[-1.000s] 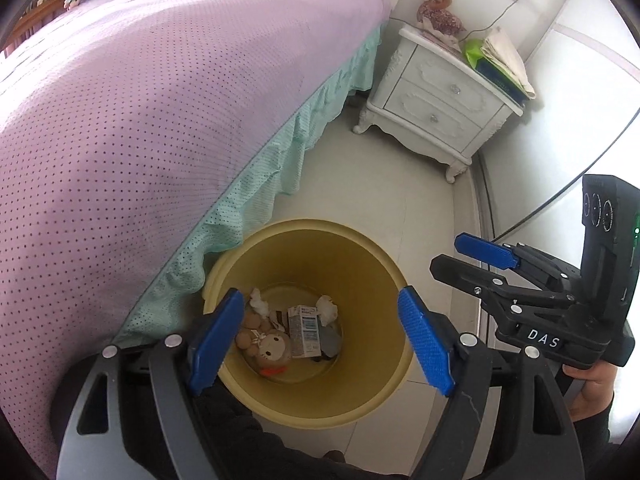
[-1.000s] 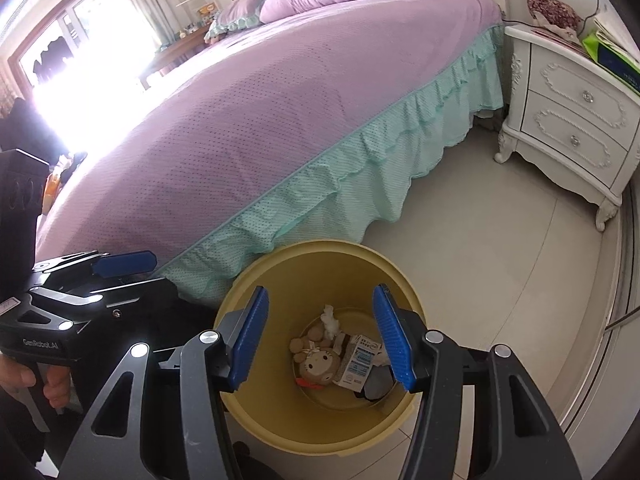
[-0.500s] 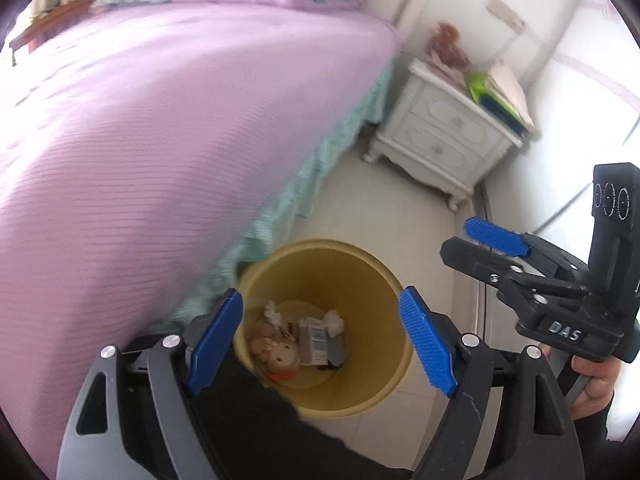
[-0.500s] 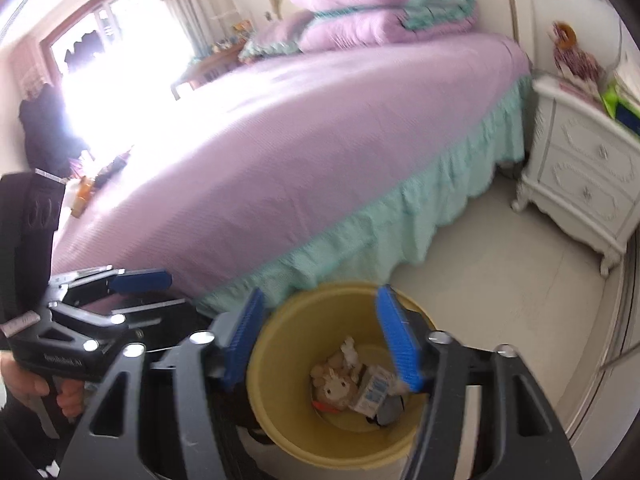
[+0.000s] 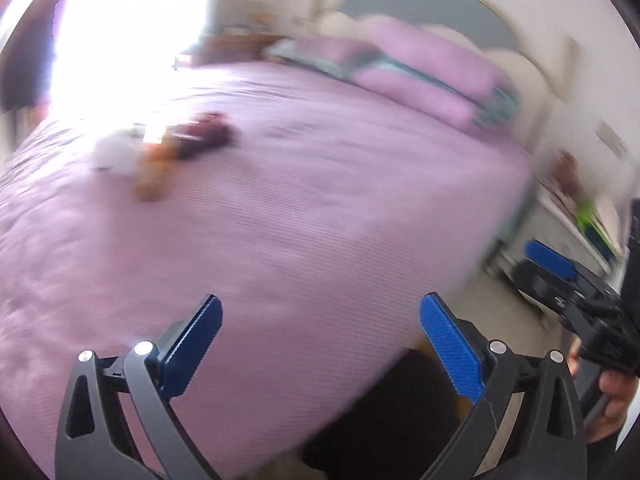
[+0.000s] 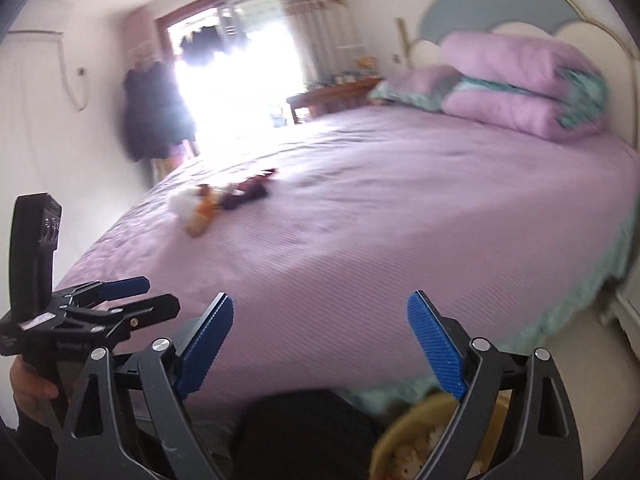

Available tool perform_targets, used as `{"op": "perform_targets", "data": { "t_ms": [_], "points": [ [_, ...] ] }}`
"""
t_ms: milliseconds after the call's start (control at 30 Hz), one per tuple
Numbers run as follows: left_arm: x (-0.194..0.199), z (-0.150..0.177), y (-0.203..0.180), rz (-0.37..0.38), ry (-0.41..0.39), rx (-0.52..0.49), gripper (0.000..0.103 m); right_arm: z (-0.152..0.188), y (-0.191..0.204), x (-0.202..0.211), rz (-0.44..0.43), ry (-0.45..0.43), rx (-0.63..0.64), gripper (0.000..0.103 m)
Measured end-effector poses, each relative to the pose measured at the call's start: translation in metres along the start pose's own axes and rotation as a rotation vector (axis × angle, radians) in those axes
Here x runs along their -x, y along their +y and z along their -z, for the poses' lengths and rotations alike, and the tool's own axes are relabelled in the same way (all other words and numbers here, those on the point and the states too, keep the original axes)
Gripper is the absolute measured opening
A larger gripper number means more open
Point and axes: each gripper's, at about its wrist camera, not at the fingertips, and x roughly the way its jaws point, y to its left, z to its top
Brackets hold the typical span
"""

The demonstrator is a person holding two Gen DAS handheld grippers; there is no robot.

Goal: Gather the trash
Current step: 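Return both tools to the bed toward the fluffy toy and bottle, then grasp the orange juice bottle with the right tool while the left tool grasps the white fluffy toy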

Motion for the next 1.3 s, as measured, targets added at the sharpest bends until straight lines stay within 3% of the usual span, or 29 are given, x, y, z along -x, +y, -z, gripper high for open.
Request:
{"op": "perform_targets", "data": {
  "t_ms": [167,400,900,1000,1033,1167,1300],
  "points": [
    [0.023,-0.007,0.069,-0.136,-0.072,0.153,0.099,-0.024,0.060,-0.030,-0.078,-0.016,0.132,0.089],
    [0.039,-0.011,0.142,-0.206,-0.116,0.318,0.099,-0.055,0.119,-0.086,-0.170,-0.003,0.162,0.089],
    [0.001,-0.037,0.222,-0.277,-0.090,0.357,0.099,-0.086,0.176,-0.231,-0.160,0.143,0.168,0.089],
    [-0.004,-0.040,0.231,-0.279,-0.091,0.365,0.099,-0.089,0.178,-0.260,-0.161,0.179,0.145,0.086],
    [-0.006,-0.041,0.234,-0.279,-0.091,0.371,0.099,-0.091,0.177,-0.271,-0.153,0.199,0.134,0.079],
    [-0.011,-0.040,0.241,-0.270,-0.088,0.386,0.099,-0.093,0.173,-0.304,-0.133,0.269,0.100,0.068],
    [-0.015,-0.042,0.242,-0.271,-0.080,0.379,0.099,-0.095,0.167,-0.327,-0.154,0.320,0.036,0.066]
  ]
}}
